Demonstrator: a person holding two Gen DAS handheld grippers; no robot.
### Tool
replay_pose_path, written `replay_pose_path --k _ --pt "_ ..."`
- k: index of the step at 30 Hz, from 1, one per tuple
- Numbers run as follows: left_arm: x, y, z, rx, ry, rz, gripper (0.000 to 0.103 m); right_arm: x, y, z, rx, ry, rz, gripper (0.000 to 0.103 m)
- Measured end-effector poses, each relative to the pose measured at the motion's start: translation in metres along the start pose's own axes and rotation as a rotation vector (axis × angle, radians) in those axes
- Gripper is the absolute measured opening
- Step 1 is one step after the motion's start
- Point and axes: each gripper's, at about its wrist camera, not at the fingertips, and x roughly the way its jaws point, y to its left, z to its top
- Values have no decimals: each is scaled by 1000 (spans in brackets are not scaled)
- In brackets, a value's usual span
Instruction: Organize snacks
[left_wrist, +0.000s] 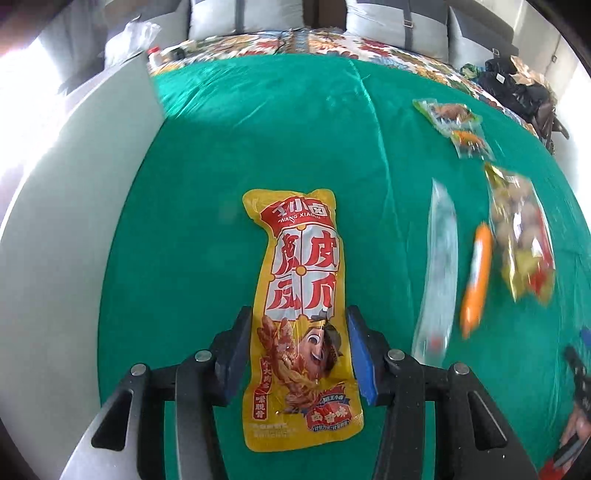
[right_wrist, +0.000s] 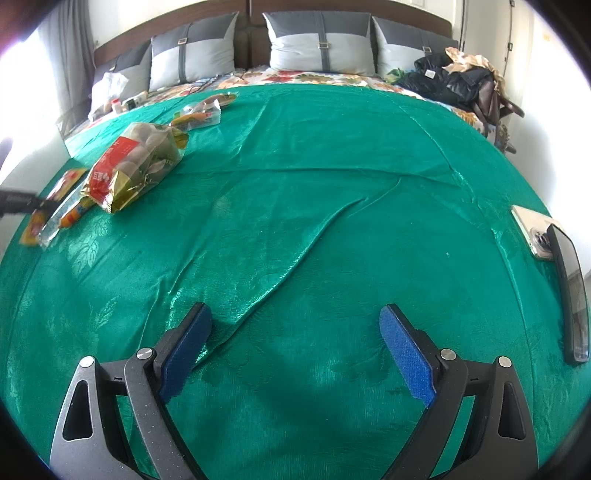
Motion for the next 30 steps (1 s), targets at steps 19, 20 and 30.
replay_pose_path --k 19,20,30 --pt "-9 1 -81 -49 -207 72 103 -1 -1 0 4 -4 -1 94" --pt "-9 0 -82 -48 -213 71 103 -1 -1 0 4 -4 -1 94" --pt "-12 5 -84 -60 -231 75 103 -15 21 34 191 12 170 94"
